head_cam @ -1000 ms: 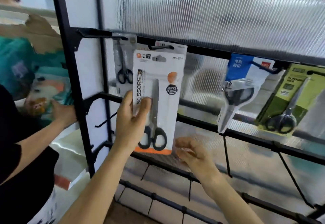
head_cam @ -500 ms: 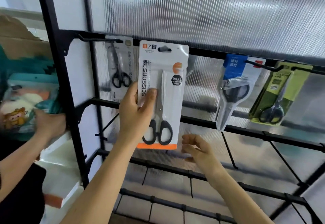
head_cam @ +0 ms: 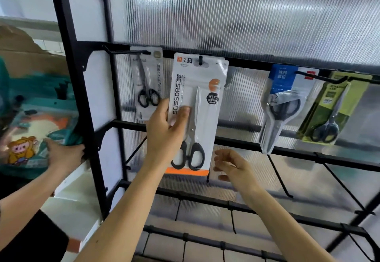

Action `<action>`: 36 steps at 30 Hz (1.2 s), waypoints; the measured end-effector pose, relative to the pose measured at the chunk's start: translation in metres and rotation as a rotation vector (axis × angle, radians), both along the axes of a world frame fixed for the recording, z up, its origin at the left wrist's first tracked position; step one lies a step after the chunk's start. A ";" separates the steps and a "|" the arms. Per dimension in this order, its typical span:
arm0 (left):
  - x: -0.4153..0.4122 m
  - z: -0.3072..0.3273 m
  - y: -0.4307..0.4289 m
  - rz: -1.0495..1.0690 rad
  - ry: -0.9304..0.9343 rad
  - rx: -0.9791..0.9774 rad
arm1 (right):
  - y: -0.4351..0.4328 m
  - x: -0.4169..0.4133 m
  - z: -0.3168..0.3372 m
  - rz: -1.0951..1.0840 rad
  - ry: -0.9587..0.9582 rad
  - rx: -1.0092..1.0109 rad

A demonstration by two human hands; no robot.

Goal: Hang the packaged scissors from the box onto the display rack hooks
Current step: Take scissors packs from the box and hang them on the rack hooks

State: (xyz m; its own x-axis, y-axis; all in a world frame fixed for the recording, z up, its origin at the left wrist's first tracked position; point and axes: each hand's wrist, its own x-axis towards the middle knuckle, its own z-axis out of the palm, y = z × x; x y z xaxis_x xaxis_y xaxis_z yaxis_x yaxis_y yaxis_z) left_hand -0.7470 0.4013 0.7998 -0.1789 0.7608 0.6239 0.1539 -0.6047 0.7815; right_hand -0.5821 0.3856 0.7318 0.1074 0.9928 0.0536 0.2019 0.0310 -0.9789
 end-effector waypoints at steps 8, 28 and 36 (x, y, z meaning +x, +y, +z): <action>0.010 -0.003 0.009 0.098 0.011 0.007 | 0.013 0.003 0.010 -0.029 -0.046 0.008; 0.007 0.007 0.037 0.000 0.009 -0.164 | 0.017 0.008 0.009 -0.030 -0.086 0.005; 0.018 0.015 0.078 0.009 0.025 -0.245 | 0.016 0.006 0.016 -0.015 -0.071 0.026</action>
State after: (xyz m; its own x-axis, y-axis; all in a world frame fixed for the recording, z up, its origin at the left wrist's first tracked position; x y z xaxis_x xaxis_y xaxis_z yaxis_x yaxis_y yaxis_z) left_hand -0.7291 0.4790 0.8152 -0.1732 0.8885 0.4249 0.1791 -0.3958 0.9007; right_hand -0.5761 0.4016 0.7476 0.1175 0.9892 0.0873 0.2718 0.0525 -0.9609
